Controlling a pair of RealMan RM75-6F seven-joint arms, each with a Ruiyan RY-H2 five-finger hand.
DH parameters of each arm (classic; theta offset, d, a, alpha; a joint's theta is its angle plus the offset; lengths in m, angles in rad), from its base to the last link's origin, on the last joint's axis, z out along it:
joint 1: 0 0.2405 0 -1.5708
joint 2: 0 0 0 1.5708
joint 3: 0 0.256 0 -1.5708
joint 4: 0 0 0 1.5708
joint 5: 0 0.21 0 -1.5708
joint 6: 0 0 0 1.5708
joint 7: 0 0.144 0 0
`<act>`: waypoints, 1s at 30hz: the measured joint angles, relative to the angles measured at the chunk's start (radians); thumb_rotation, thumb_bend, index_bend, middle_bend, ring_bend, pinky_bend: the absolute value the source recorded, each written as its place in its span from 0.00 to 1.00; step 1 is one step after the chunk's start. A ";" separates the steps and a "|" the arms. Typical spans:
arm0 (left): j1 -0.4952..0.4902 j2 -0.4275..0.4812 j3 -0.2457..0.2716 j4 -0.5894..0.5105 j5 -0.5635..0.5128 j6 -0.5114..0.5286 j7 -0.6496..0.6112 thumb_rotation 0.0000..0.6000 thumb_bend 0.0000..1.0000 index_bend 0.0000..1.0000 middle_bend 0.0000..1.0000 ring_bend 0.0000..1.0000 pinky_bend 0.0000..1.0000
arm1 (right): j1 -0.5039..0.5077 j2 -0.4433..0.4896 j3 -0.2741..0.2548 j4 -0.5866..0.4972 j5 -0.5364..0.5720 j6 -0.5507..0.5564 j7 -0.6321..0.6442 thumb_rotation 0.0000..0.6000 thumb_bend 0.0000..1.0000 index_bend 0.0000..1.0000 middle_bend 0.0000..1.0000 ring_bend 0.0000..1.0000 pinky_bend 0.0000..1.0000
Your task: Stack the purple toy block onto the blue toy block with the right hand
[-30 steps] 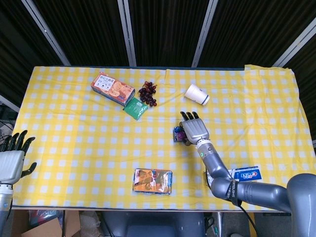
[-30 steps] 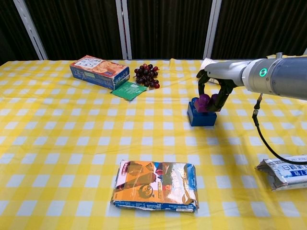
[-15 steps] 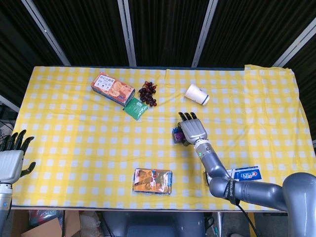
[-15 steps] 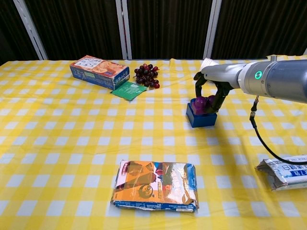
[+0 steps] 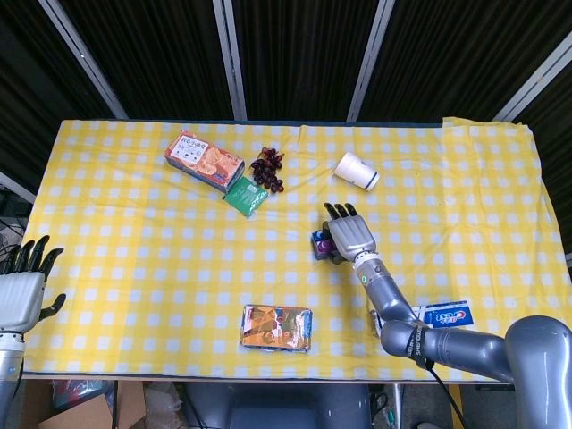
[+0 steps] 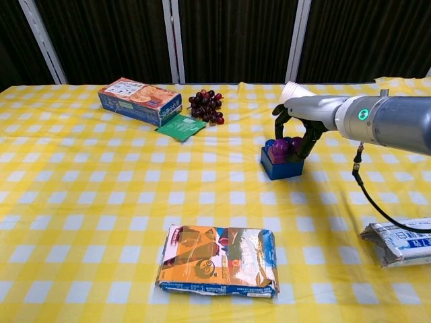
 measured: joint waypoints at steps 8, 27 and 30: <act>0.000 0.000 0.001 -0.003 0.002 0.003 0.003 1.00 0.31 0.16 0.00 0.00 0.06 | -0.015 -0.015 -0.011 0.025 -0.031 -0.013 0.026 1.00 0.50 0.54 0.00 0.00 0.00; 0.000 0.000 0.002 -0.008 0.005 0.005 0.009 1.00 0.31 0.16 0.00 0.00 0.06 | -0.028 0.029 -0.010 -0.029 -0.077 -0.027 0.053 1.00 0.55 0.18 0.00 0.00 0.00; 0.001 0.000 0.001 -0.008 0.005 0.007 0.009 1.00 0.31 0.16 0.00 0.00 0.06 | -0.027 0.032 -0.011 -0.035 -0.077 -0.033 0.056 1.00 0.55 0.05 0.00 0.00 0.00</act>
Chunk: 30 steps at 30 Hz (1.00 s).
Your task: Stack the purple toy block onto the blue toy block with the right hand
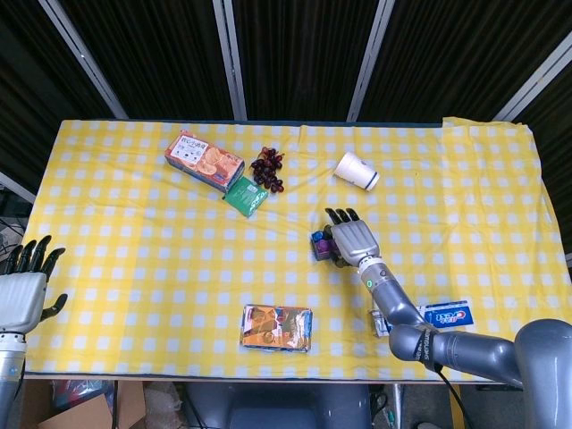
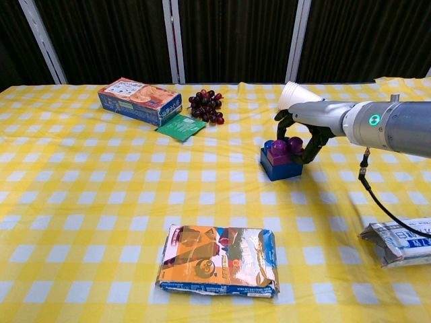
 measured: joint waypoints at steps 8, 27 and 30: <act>0.001 0.001 0.000 0.001 0.000 0.001 -0.001 1.00 0.31 0.16 0.00 0.00 0.06 | -0.001 0.021 0.000 -0.021 -0.006 -0.009 0.017 1.00 0.55 0.00 0.00 0.00 0.00; 0.003 0.001 0.005 -0.010 0.011 0.009 0.012 1.00 0.31 0.16 0.00 0.00 0.06 | -0.099 0.286 0.019 -0.351 -0.170 0.151 0.084 1.00 0.55 0.00 0.00 0.00 0.00; 0.004 0.003 0.005 -0.011 0.013 0.012 0.008 1.00 0.31 0.16 0.00 0.00 0.06 | -0.144 0.338 0.010 -0.414 -0.249 0.200 0.109 1.00 0.55 0.00 0.00 0.00 0.00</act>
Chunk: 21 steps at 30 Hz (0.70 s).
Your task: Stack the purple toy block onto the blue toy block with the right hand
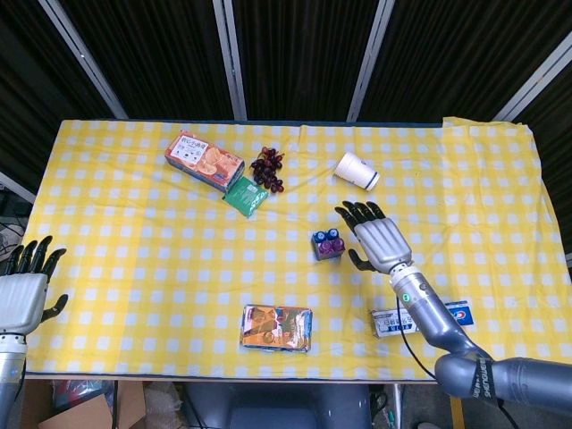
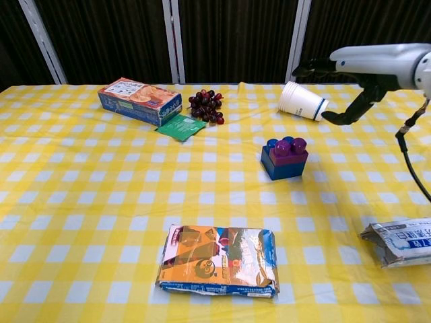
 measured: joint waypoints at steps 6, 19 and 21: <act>0.003 0.009 0.002 -0.008 0.009 0.002 -0.016 1.00 0.31 0.16 0.00 0.00 0.06 | -0.147 0.078 -0.082 -0.078 -0.151 0.156 0.018 1.00 0.53 0.00 0.00 0.00 0.00; 0.024 0.031 0.020 -0.059 0.066 0.048 -0.027 1.00 0.30 0.16 0.00 0.00 0.06 | -0.470 -0.016 -0.214 0.299 -0.414 0.440 0.346 1.00 0.49 0.03 0.00 0.00 0.00; 0.026 0.035 0.021 -0.061 0.068 0.050 -0.036 1.00 0.31 0.16 0.00 0.00 0.06 | -0.510 -0.038 -0.216 0.373 -0.446 0.484 0.406 1.00 0.49 0.04 0.00 0.00 0.00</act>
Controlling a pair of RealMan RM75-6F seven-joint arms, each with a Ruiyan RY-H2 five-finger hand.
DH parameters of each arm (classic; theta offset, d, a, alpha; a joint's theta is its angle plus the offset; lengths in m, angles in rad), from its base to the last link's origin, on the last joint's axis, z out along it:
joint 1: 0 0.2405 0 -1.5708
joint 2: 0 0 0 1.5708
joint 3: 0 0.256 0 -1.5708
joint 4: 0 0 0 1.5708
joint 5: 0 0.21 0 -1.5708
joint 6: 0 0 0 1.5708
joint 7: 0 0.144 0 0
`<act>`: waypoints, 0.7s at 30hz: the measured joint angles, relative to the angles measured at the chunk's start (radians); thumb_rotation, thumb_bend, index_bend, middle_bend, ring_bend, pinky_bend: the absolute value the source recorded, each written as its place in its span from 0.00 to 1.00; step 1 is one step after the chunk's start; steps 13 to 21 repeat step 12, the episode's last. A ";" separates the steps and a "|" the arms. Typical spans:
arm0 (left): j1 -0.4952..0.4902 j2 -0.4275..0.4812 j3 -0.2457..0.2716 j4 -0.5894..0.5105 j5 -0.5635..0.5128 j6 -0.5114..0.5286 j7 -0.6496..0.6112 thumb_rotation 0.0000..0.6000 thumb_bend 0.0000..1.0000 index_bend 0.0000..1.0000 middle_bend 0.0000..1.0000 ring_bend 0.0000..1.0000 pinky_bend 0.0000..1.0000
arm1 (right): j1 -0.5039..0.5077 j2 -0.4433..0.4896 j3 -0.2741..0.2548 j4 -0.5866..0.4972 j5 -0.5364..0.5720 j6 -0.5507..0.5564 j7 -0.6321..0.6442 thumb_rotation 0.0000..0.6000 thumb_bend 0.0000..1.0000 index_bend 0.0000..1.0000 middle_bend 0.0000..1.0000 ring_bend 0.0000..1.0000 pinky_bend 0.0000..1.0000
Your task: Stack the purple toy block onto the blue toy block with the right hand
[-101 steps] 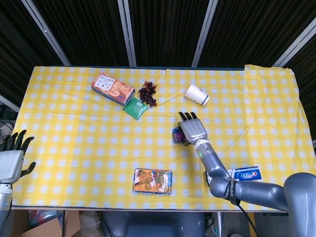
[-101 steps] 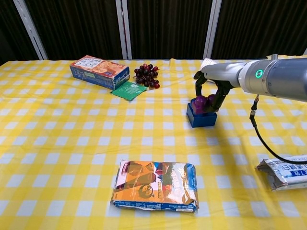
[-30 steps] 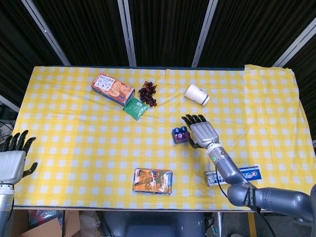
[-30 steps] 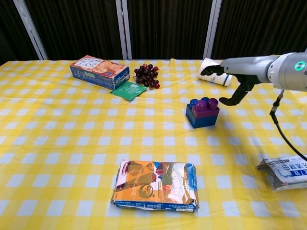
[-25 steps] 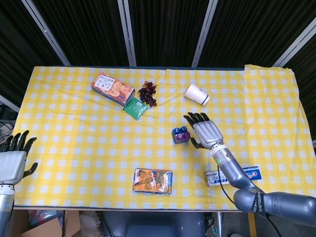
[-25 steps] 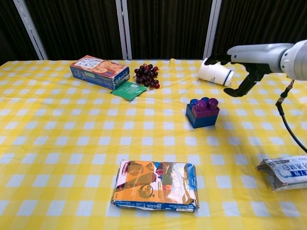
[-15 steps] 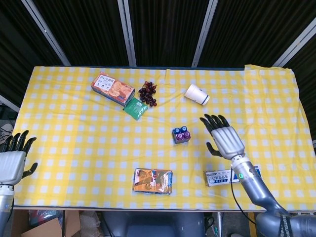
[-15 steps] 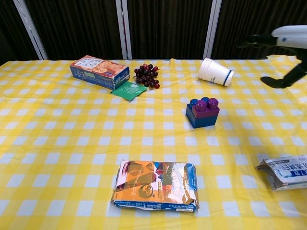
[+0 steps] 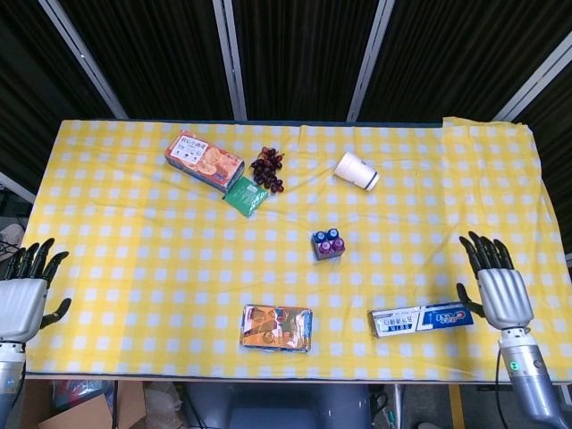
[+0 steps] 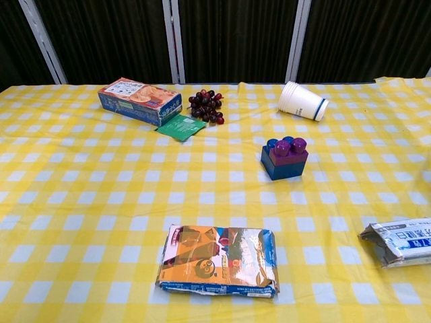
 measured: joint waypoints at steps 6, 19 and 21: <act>0.007 0.022 -0.007 0.002 0.000 0.007 -0.062 1.00 0.31 0.16 0.00 0.00 0.06 | -0.082 -0.038 0.021 0.133 -0.047 0.079 0.050 1.00 0.49 0.05 0.00 0.00 0.00; 0.024 0.046 -0.016 0.008 0.017 0.044 -0.137 1.00 0.31 0.16 0.00 0.00 0.06 | -0.110 -0.039 0.053 0.155 -0.046 0.083 0.054 1.00 0.48 0.07 0.00 0.00 0.00; 0.024 0.046 -0.016 0.008 0.017 0.044 -0.137 1.00 0.31 0.16 0.00 0.00 0.06 | -0.110 -0.039 0.053 0.155 -0.046 0.083 0.054 1.00 0.48 0.07 0.00 0.00 0.00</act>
